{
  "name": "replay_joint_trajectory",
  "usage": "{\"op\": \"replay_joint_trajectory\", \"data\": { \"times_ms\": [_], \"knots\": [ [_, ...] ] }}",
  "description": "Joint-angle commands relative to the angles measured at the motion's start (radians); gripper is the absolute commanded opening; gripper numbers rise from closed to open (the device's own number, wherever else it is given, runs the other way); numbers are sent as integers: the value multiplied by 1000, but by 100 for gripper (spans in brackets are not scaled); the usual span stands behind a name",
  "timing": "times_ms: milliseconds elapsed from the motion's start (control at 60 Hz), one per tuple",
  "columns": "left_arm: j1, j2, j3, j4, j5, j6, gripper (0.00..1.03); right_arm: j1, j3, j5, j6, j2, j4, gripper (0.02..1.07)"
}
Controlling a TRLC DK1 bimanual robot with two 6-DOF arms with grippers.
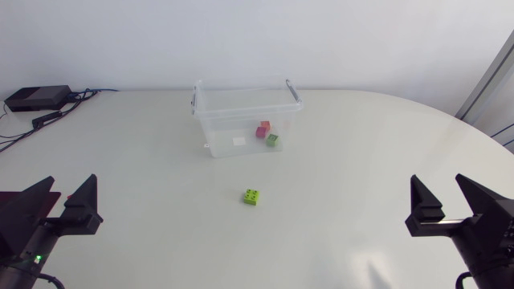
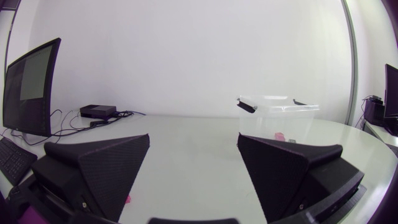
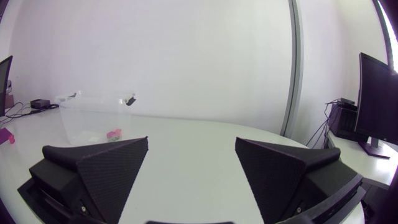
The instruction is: Place the duplo bricks in the container
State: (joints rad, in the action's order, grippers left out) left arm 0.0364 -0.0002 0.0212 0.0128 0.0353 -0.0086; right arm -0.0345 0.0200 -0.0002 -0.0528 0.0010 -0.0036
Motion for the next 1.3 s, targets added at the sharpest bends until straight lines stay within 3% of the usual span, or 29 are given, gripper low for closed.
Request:
{"op": "replay_joint_trajectory", "data": {
  "times_ms": [0,517,750,917,1100,1283],
  "knots": [
    [-9,-11,-18,-4,0,-30,99,1,-20,-4,-4,-4,-10,103],
    [-13,-15,-10,-10,0,-25,99,-1,0,3,-24,-9,8,103],
    [-49,9,180,73,2,-45,99,5,149,6,-25,45,-13,103],
    [-32,210,373,130,6,-79,98,8,285,-3,-25,232,-9,103],
    [-13,437,562,265,11,-73,98,38,417,-12,-21,432,-41,103],
    [83,661,681,418,11,-48,96,84,495,-14,-13,579,-81,103]
  ]
}}
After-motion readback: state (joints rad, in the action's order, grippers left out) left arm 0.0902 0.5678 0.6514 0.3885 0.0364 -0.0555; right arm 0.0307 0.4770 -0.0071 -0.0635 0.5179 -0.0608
